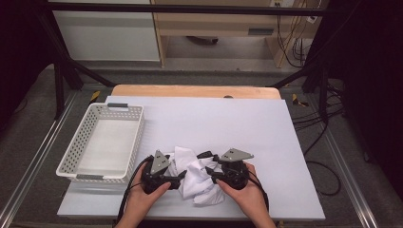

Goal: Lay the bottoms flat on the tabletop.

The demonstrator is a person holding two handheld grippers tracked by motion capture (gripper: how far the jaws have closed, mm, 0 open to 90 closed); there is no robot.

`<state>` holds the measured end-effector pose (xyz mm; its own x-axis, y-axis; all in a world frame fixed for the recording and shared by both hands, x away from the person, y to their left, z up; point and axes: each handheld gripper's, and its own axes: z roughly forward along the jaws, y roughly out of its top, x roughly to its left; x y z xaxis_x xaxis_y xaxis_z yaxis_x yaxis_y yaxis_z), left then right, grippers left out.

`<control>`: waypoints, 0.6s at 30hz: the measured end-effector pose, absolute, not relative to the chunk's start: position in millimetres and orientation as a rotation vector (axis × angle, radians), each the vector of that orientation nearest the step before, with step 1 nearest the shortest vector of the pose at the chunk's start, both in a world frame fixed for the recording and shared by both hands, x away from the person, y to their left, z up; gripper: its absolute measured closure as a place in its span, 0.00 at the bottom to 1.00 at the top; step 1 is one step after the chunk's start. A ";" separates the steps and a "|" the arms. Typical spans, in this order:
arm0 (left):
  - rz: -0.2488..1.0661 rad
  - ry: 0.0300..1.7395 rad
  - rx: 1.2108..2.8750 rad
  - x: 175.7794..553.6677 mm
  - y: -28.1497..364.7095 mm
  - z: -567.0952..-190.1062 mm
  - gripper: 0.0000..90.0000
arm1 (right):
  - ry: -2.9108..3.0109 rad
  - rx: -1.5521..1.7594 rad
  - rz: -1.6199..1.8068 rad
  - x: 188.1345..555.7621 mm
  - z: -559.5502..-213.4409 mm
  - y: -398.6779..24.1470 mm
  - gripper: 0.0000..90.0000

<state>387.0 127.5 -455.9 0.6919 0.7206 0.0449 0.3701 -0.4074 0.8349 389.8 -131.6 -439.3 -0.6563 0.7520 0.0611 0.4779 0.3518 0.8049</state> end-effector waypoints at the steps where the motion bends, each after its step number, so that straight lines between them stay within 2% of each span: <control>1: 0.513 0.832 2.037 386.7 126.3 -456.0 0.22 | 2.300 1.091 1.204 390.3 -440.0 -131.6 0.54; 8: 0.477 0.825 2.075 388.4 118.3 -460.7 0.35 | 2.331 1.102 1.182 392.0 -445.2 -127.6 0.54; 14: 0.483 0.839 2.093 389.5 119.6 -461.2 0.36 | 2.328 1.072 1.179 396.9 -446.9 -114.4 0.48; 17: 0.496 0.854 2.074 390.3 127.1 -458.1 0.37 | 2.318 1.059 1.208 404.9 -442.1 -104.2 0.48; 18: 0.506 0.862 2.068 390.2 129.5 -457.1 0.38 | 2.324 1.042 1.199 406.5 -441.8 -101.5 0.51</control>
<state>390.2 129.5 -457.1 0.6848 0.7271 0.0491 0.3977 -0.4293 0.8109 406.5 -101.5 -441.8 -0.6803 0.7317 0.0421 0.4585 0.3801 0.8033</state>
